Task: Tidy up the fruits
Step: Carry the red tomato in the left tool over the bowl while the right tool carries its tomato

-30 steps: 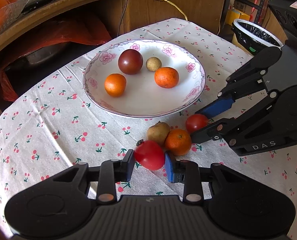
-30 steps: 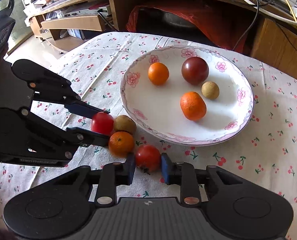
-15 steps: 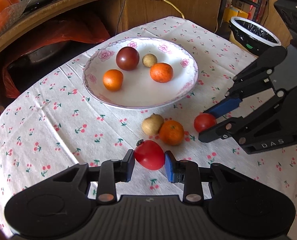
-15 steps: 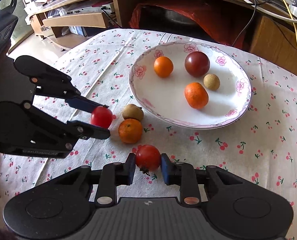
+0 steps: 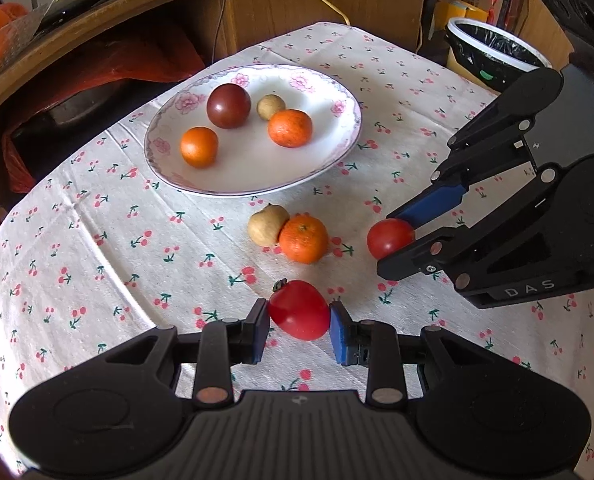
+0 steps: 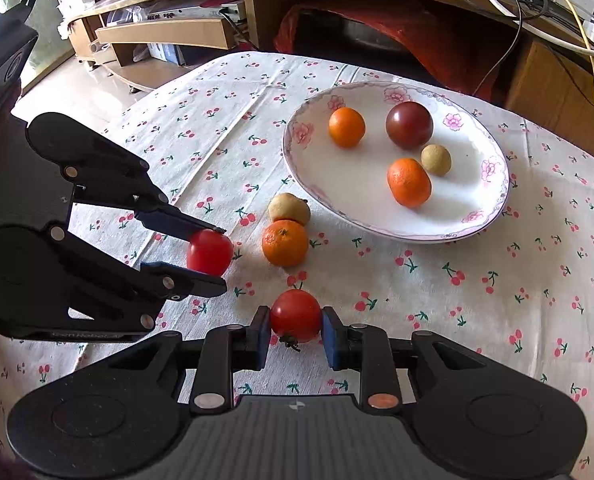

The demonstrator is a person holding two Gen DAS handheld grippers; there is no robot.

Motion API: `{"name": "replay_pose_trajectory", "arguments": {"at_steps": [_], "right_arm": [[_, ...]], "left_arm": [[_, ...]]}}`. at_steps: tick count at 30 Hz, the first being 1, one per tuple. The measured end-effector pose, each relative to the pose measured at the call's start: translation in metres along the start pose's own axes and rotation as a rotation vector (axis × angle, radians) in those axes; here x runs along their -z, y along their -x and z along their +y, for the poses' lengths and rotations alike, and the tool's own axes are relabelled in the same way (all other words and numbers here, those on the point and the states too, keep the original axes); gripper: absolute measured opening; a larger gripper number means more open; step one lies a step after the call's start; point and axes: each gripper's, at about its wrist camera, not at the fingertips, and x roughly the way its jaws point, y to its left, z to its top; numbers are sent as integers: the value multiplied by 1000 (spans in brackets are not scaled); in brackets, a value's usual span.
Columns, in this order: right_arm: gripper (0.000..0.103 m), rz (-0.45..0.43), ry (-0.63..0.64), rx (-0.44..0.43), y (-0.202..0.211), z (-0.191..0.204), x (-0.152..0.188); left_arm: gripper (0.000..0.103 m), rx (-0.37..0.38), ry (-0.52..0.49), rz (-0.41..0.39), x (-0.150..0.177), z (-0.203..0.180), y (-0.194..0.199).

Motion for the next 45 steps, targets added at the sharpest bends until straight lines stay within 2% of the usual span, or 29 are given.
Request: {"name": "replay_pose_trajectory", "arguments": {"at_steps": [8, 19, 45], "right_arm": [[22, -23, 1, 13, 7, 0, -3], [22, -55, -8, 27, 17, -5, -6], [22, -135, -41, 74, 22, -28, -35]], "left_arm": [[40, -41, 9, -5, -6, -4, 3], [40, -61, 2, -30, -18, -8, 4], [40, -108, 1, -115, -64, 14, 5]]}}
